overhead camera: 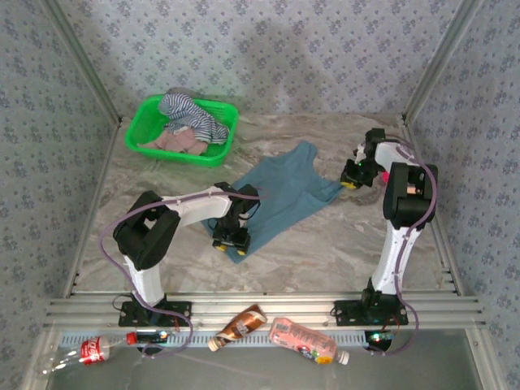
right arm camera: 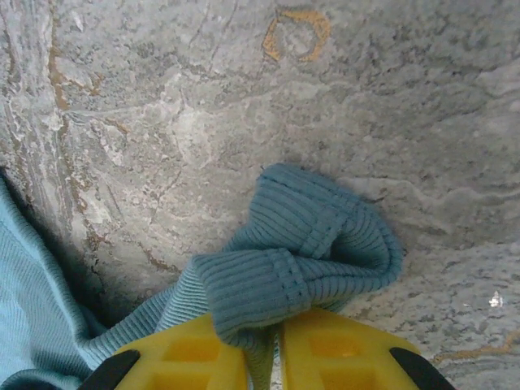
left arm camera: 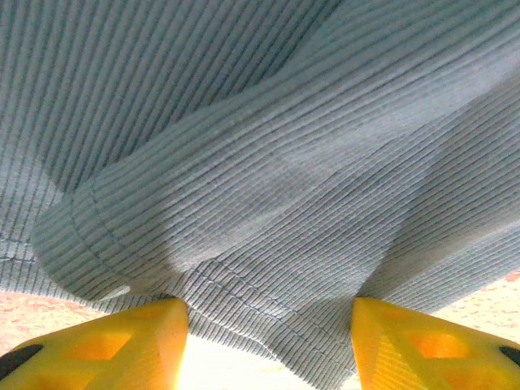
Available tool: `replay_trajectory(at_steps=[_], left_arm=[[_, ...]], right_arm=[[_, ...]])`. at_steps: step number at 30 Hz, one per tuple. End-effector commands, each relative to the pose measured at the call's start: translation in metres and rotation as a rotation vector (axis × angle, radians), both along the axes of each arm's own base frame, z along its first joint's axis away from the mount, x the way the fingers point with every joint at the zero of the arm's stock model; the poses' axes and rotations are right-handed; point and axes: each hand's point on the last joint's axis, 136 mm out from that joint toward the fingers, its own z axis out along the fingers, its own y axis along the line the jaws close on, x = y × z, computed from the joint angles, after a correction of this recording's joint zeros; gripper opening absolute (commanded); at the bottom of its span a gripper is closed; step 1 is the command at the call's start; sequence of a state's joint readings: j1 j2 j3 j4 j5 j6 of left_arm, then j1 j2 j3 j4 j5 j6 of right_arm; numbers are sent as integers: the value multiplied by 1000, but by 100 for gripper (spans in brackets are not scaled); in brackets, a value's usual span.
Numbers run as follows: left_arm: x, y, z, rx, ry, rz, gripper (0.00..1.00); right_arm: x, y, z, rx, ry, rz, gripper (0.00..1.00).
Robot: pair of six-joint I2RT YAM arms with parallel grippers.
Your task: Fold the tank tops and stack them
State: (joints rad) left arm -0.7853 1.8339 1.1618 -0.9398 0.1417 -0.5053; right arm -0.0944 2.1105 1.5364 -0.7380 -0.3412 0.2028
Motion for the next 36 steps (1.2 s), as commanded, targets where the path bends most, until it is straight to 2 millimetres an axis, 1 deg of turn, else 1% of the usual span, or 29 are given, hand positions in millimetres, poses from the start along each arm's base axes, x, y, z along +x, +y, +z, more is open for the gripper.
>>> replay_trajectory(at_steps=[1,5,7,9,11,12,14,17,18,19,20,22,24,26,28,29,31,32,33,36], left_arm=[[-2,8,7,17,-11,-9,56],[5,4,21,13,-34,-19,56],[10,1,30,6,-47,-19,56],[15,-3,37,-7,-64,-16,56],[20,-9,44,-26,-81,-12,56],[24,-11,46,-34,-90,-11,56],[31,-16,48,-51,-108,-8,56],[42,-21,40,-77,-119,3,56],[48,-24,37,-84,-128,5,56],[55,-27,36,-97,-140,10,56],[61,-30,34,-110,-150,14,56],[71,-33,29,-124,-161,23,56],[75,-33,21,-114,-162,19,55],[72,-33,12,-111,-141,17,55],[67,-31,4,-108,-126,19,55],[65,-29,3,-106,-123,24,55],[59,-25,-2,-102,-115,32,55],[57,-24,-4,-100,-110,36,55],[53,-23,-5,-100,-104,39,55],[44,-24,-9,-107,-84,40,55]], right_arm=[[5,-3,-2,-31,17,-12,21],[4,-7,8,-71,10,1,27],[2,-12,18,-103,1,21,33],[0,-14,31,-123,-13,46,36],[-4,-9,45,-104,-37,64,39],[-7,-5,52,-85,-41,77,40],[-20,1,60,-61,-33,96,42],[-39,10,72,-45,-44,102,43],[-45,16,74,-35,-47,108,42],[-48,27,78,-6,-63,121,42],[-49,39,81,27,-85,131,42],[-46,72,85,122,-140,148,42],[-41,104,84,197,-180,173,42],[-34,134,81,234,-212,222,41],[-30,157,70,255,-217,250,41],[-28,164,66,268,-220,253,40],[-26,171,49,256,-209,253,39],[-28,172,40,247,-184,260,39],[-32,172,29,241,-157,265,39],[-50,163,0,198,-82,260,38]])
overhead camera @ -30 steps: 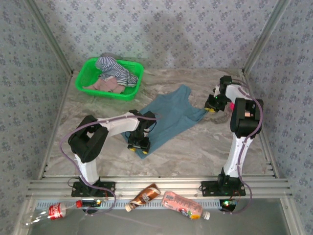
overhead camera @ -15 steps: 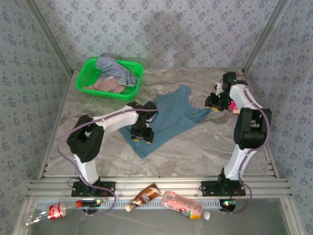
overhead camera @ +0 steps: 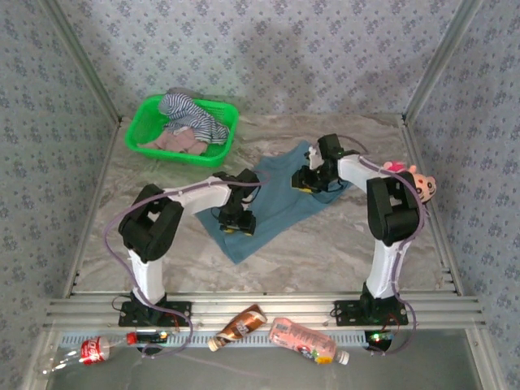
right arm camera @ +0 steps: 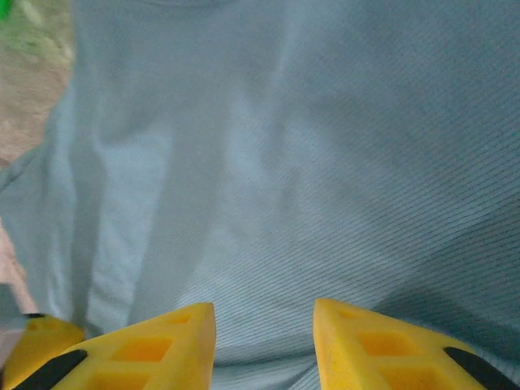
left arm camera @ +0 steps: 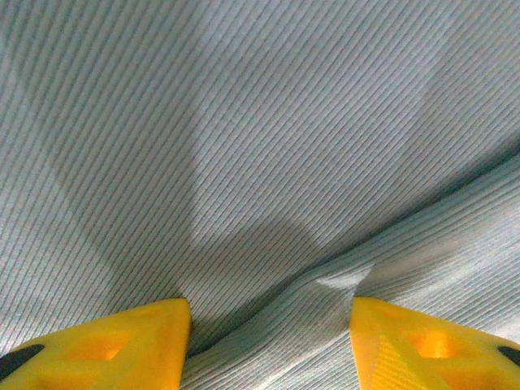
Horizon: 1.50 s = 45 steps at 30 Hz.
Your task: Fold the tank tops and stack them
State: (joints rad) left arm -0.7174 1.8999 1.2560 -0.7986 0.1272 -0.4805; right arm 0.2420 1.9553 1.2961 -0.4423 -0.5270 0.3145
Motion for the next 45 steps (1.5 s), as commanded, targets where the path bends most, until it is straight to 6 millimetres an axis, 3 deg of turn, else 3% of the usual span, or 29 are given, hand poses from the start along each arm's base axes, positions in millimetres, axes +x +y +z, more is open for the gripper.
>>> replay_trajectory(at_steps=[1,3,4,8,13,16,19,24,27,32,36,42,45], left_arm=[[-22,-1,-9,-7,60,-9,55],[-31,-3,-11,-8,80,-16,55],[-36,-3,-12,-9,90,-14,55],[-53,-10,-10,-31,121,-6,55],[-69,-31,5,-91,140,-7,55],[-63,-26,22,-78,107,-7,56],[-43,-8,39,-62,56,15,56],[-2,37,48,-9,-50,81,56],[31,62,46,-26,-145,189,56],[63,90,37,-24,-218,245,56],[80,104,26,-24,-253,255,56],[83,104,8,-43,-227,256,56],[79,102,1,-48,-203,246,55]], right_arm=[[-19,-13,-32,-49,86,-23,38],[-30,-22,-38,-77,114,-29,38],[-49,-31,-49,-106,164,-35,37],[-91,-61,-57,-187,262,-88,37],[-116,-76,-49,-232,314,-156,38],[-123,-81,-34,-244,313,-174,39],[-92,-78,-1,-218,158,-149,42],[-22,-37,54,-132,-103,-34,50],[14,-16,65,-92,-189,-23,51],[60,15,57,-84,-270,17,56],[79,28,43,-114,-281,36,56],[90,28,16,-191,-224,34,56],[80,26,7,-233,-176,70,56]])
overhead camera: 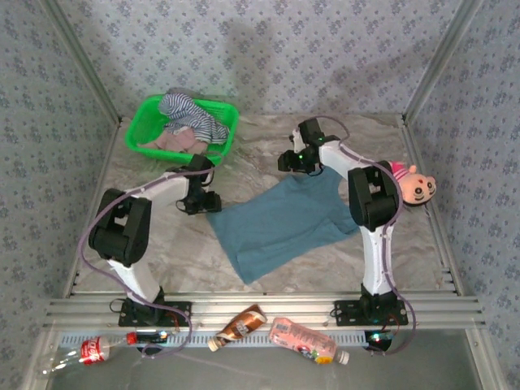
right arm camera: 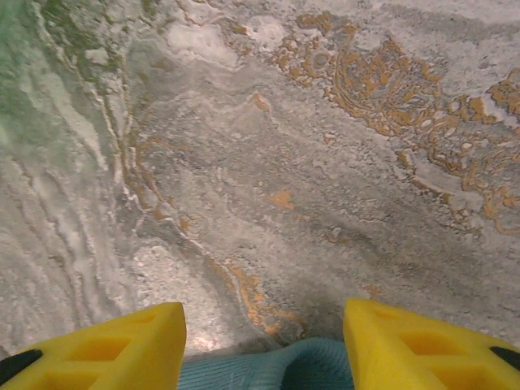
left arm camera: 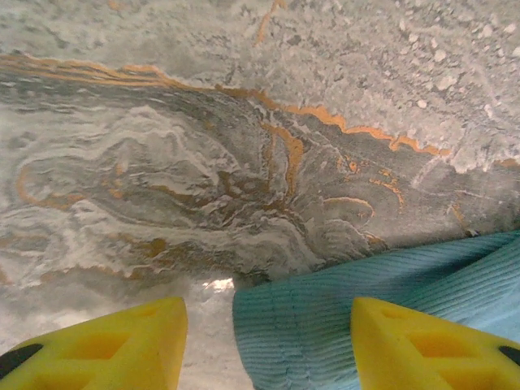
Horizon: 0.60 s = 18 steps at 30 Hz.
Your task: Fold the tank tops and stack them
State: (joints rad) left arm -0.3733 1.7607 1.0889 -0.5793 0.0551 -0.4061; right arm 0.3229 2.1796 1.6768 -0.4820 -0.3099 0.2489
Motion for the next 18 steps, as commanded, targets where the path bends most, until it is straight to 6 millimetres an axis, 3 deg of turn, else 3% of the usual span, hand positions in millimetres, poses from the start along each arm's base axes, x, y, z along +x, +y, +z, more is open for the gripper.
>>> replay_trajectory(at_steps=[1,8,14,18], left_arm=[[-2,-6,-10,-21,11,-37,55],[-4,-9,-20,-36,34,-36,48],[-3,-8,-21,-23,39,-46,31],[-3,-9,-22,-25,46,-51,21]], right_arm=[[-7,-7,-3,-75,34,14,55],[-13,-5,-6,-91,44,32,51],[-27,10,-12,-51,86,88,47],[-36,6,-20,-73,147,93,40]])
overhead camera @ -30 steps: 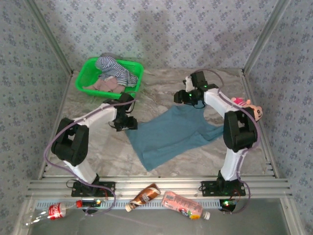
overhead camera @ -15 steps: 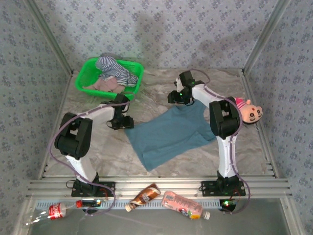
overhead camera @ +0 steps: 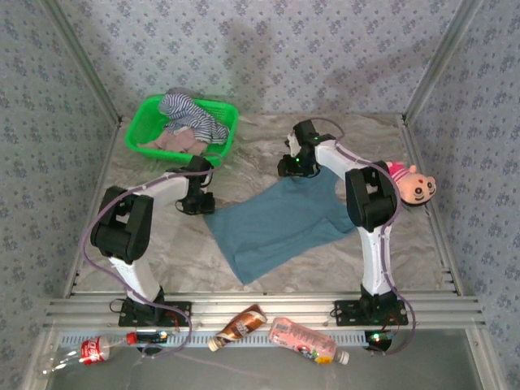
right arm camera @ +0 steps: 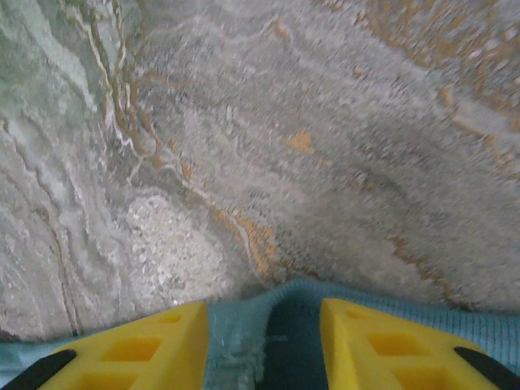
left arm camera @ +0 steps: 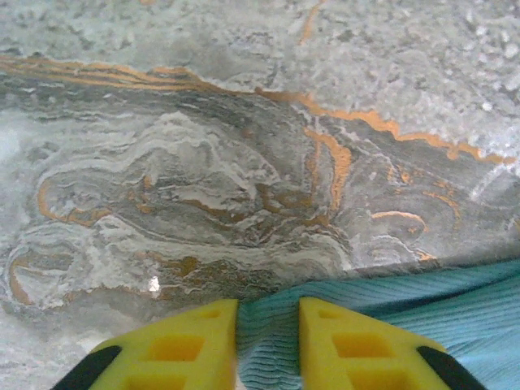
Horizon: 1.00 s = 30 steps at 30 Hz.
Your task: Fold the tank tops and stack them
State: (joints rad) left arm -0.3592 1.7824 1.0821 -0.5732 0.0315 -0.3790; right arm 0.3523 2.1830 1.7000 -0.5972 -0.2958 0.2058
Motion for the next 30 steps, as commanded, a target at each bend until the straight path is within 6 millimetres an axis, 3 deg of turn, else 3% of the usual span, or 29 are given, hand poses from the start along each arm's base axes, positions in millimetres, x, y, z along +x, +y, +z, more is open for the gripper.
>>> replay_trajectory(at_steps=[1,6,12,20,30], left_arm=[[-4,-18,-13,-61,41,-45,20],[-2,-19,-9,-64,44,-48,12],[4,-21,5,-71,36,-44,2],[-2,-24,26,-104,39,-20,0],[-26,-24,49,-161,53,38,0]], right_arm=[[-15,-1,-15,-27,84,40,38],[-14,1,-14,-17,84,43,33],[0,13,-4,56,31,30,14],[24,10,21,160,-120,40,11],[20,-5,27,231,-188,31,11]])
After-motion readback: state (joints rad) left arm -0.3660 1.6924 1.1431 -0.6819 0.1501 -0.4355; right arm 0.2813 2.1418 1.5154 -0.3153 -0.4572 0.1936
